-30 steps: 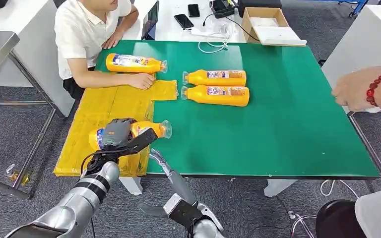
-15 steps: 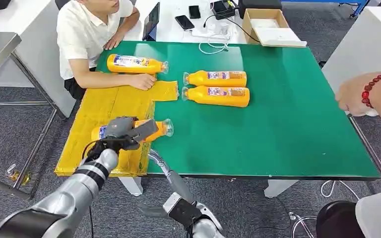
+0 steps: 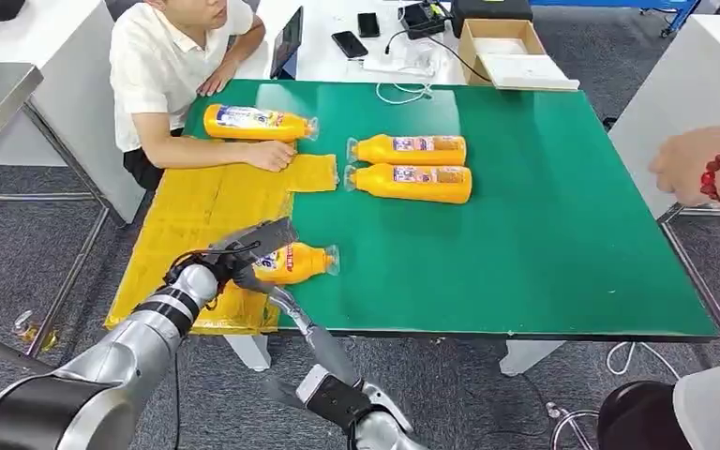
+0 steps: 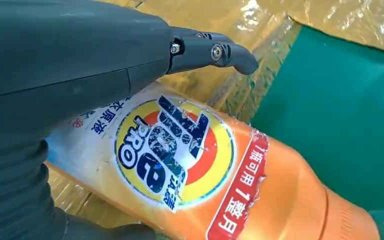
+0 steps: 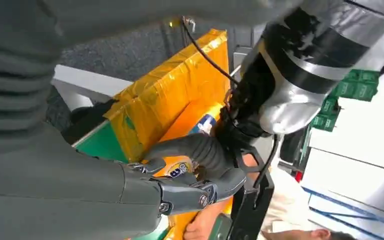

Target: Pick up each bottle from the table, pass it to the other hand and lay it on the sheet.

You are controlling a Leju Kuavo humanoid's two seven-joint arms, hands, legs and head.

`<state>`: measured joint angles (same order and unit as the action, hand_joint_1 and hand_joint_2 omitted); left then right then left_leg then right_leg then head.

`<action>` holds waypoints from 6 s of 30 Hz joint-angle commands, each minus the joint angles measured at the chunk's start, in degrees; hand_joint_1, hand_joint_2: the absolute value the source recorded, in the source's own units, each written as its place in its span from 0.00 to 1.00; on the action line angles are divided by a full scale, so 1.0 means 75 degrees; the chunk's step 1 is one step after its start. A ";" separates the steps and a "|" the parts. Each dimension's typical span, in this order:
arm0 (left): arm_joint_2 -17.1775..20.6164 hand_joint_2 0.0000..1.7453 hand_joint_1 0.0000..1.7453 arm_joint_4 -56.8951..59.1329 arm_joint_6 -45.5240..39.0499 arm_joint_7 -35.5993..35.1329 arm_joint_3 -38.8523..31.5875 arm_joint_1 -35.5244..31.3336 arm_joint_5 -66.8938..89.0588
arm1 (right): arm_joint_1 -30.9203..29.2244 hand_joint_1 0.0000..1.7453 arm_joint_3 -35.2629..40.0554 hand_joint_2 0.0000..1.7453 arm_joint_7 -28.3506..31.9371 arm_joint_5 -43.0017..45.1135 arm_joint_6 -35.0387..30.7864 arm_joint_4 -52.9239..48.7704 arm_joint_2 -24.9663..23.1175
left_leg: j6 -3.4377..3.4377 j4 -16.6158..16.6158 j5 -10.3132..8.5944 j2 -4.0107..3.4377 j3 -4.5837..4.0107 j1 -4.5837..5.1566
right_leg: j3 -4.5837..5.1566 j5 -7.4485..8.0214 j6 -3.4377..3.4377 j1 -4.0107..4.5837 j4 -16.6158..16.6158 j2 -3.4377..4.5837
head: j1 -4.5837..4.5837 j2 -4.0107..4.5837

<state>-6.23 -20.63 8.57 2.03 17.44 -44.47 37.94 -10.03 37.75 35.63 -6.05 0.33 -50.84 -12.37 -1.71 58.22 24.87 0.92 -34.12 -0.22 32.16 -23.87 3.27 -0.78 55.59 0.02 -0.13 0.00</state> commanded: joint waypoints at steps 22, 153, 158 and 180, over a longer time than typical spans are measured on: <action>-0.0391 1.00 0.00 -0.2462 -0.0584 0.2575 -0.1255 0.1890 -0.4718 | 0.0478 0.00 -0.0009 0.00 0.0194 -0.0147 -0.0716 0.0098 0.0227 | 0.0013 -0.0020 0.0001 -0.0030 0.0010 0.0003 | 0.0008 0.0001 -0.0023 0.0000 -0.0011 0.0012 | 0.0000 0.0000; 0.0150 1.00 0.00 -0.7625 -0.1245 0.1865 0.1955 0.5154 -0.5715 | -0.3080 1.00 -0.4376 1.00 -0.3017 -0.6443 -0.2075 0.4593 0.2255 | -0.0005 -0.0003 -0.0007 -0.0008 -0.0095 0.0012 | 0.0099 0.0009 0.0001 -0.0006 -0.0010 -0.0006 | -0.0003 0.0000; 0.0136 1.00 0.00 -0.7548 -0.1230 0.1897 0.1934 0.5089 -0.5822 | -0.2978 1.00 -0.4853 1.00 -0.2764 -0.5949 -0.1873 0.4579 0.2269 | -0.0006 -0.0001 -0.0007 -0.0005 -0.0093 0.0010 | 0.0095 0.0007 0.0001 -0.0003 -0.0009 -0.0008 | -0.0006 0.0000; -0.0005 1.00 0.00 -0.7662 -0.1163 0.2040 0.1543 0.5578 -0.6891 | -0.2529 1.00 -0.5912 1.00 0.0192 -0.3854 -0.1305 0.3527 0.1327 | -0.0003 -0.0001 -0.0001 -0.0037 -0.0093 0.0009 | 0.0103 0.0011 -0.0001 -0.0001 -0.0007 0.0023 | -0.0006 0.0000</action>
<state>-7.02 -80.91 -2.80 17.90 30.16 -3.11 -7.65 -30.86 -3.39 28.97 -39.69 -12.48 -20.57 3.32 -1.82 58.27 24.82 0.83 -34.98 -0.13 33.01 -23.78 3.37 -0.83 55.59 0.04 -0.17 0.00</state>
